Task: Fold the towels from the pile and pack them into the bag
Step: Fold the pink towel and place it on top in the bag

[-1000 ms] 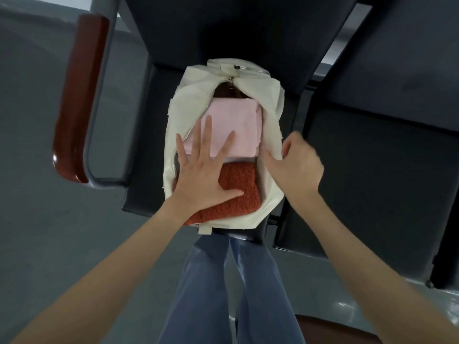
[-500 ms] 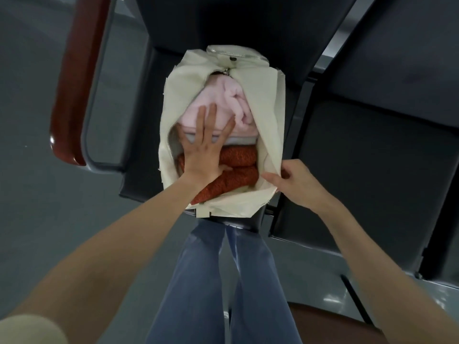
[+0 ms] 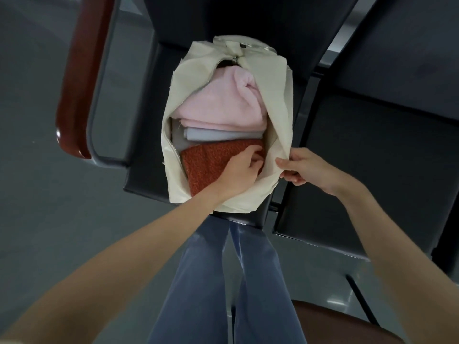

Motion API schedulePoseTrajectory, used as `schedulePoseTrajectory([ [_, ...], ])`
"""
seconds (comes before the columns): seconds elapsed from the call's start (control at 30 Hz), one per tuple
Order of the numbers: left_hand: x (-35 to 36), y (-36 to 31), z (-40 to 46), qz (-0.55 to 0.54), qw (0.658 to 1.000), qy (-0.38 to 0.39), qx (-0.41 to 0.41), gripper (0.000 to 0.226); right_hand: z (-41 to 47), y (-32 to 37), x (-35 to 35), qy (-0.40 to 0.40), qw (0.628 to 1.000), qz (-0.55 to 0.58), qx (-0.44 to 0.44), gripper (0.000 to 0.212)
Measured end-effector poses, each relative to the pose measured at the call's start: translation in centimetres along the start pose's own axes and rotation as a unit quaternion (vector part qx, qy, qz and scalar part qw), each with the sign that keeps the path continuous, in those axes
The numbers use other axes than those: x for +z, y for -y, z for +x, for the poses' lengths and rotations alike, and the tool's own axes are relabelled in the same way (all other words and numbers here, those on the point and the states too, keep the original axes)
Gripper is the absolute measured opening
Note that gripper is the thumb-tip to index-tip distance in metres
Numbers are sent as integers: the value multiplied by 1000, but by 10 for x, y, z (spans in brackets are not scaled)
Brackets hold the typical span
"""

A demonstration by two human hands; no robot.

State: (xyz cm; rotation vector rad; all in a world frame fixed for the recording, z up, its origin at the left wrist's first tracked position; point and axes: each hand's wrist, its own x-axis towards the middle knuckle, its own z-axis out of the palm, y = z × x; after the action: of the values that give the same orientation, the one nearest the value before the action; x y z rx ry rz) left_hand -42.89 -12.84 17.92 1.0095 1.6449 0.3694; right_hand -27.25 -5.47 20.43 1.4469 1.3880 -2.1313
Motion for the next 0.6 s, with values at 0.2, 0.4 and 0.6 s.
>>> schedulePoseTrajectory([
  [0.2,14,4,1,-218,968,-31,-123,15,-2,30,-8,-26,975,-200,93,25],
  [0.4,8,3,-33,-194,960,-196,56,25,12,73,12,-328,884,-314,-110,23],
  [0.6,-3,-7,-60,-150,975,-144,81,19,36,94,27,-257,835,-486,-24,45],
])
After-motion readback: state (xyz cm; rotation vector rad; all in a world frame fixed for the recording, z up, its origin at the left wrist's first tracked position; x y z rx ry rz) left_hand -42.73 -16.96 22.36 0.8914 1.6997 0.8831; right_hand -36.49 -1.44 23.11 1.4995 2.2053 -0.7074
